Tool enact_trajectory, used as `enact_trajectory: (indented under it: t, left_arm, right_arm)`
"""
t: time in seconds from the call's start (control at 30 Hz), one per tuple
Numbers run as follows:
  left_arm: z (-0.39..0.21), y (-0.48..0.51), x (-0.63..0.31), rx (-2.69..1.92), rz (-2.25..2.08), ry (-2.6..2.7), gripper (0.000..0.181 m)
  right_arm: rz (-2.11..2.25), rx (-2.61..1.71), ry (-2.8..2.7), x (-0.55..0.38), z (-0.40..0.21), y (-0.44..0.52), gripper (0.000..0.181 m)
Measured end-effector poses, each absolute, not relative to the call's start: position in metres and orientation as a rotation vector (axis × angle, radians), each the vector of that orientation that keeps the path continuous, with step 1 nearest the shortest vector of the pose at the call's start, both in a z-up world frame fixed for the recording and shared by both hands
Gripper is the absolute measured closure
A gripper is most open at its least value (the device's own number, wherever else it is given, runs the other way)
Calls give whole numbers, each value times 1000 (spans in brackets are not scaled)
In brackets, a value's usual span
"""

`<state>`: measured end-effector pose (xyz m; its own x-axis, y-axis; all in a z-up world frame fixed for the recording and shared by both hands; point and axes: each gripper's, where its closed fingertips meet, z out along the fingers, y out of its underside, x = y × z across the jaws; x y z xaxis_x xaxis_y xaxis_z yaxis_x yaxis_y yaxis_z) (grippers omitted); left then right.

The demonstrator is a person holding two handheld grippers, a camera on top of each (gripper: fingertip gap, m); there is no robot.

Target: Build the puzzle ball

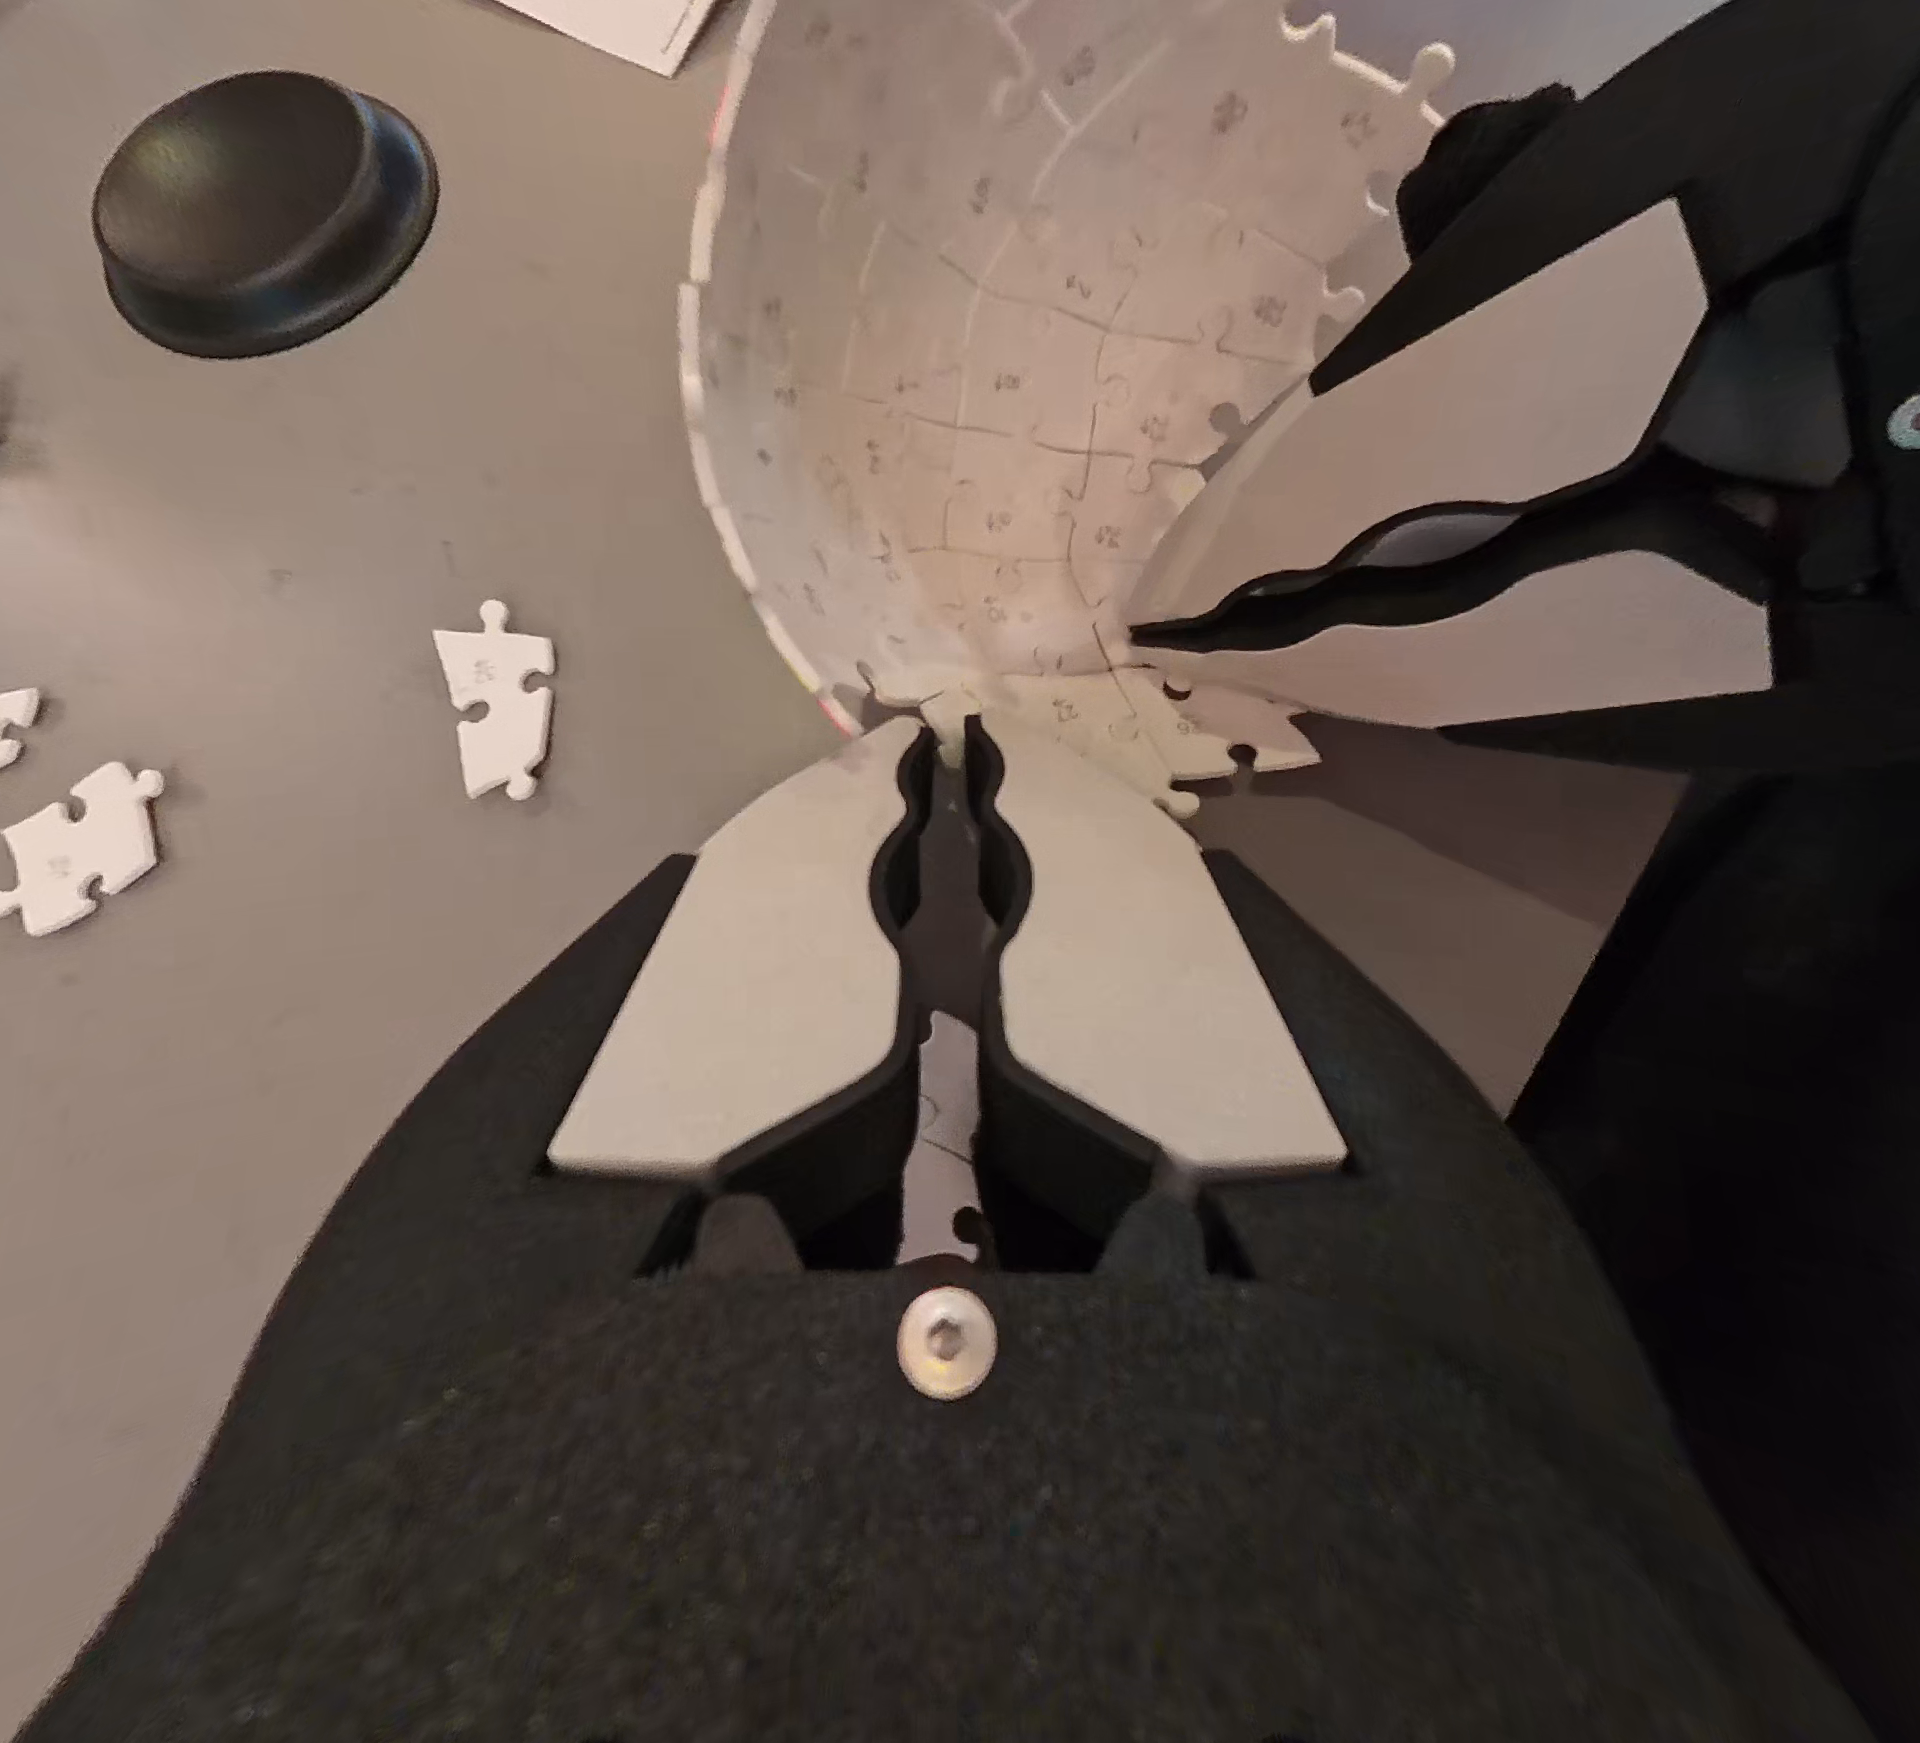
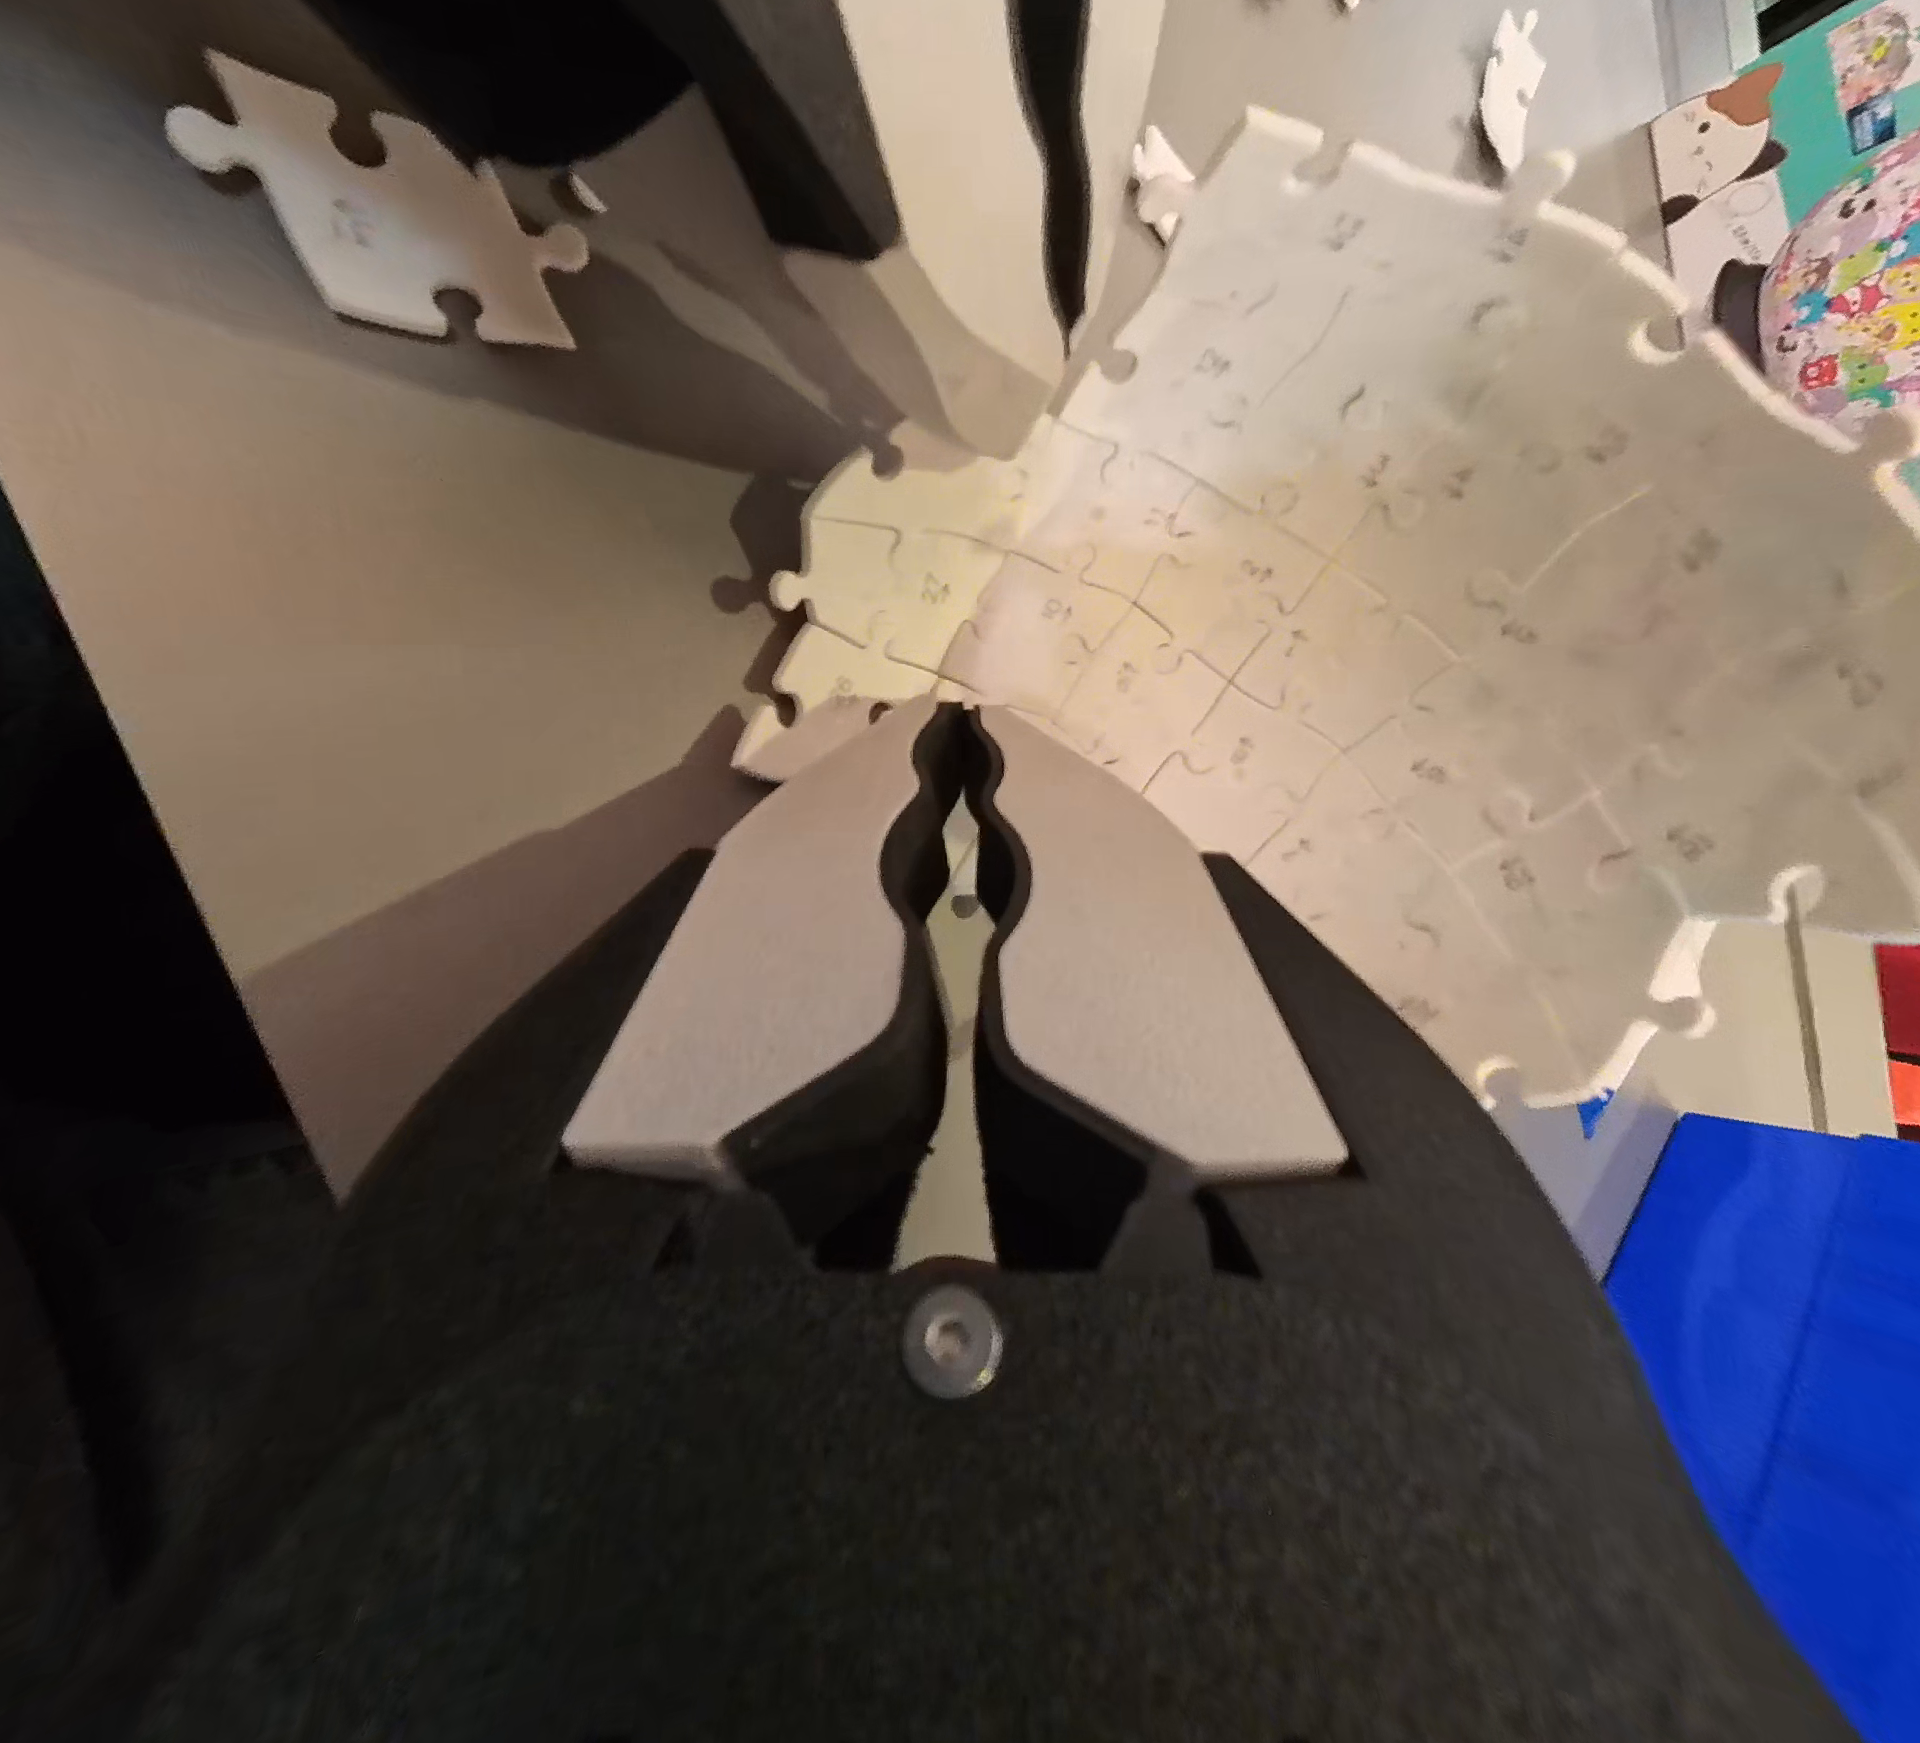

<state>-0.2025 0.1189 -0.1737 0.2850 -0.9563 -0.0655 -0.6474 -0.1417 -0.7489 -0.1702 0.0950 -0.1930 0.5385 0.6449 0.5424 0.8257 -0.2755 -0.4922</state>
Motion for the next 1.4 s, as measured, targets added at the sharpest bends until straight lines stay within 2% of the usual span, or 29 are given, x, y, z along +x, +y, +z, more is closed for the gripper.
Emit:
enact_trajectory:
  t: [0.3, 0.63, 1.4]
  left_arm:
    - [-174, 119, -205, -1873, -557, 1440, 176]
    - [-173, 119, -207, -1866, -538, 1446, 176]
    - [-177, 122, -208, -1895, -420, 1406, 176]
  right_arm:
    - [-212, -1916, -1171, -194, -165, 70, 181]
    - [-287, -1931, -1290, -198, -191, 64, 181]
    - [-326, -1965, -1247, -186, -192, 74, 181]
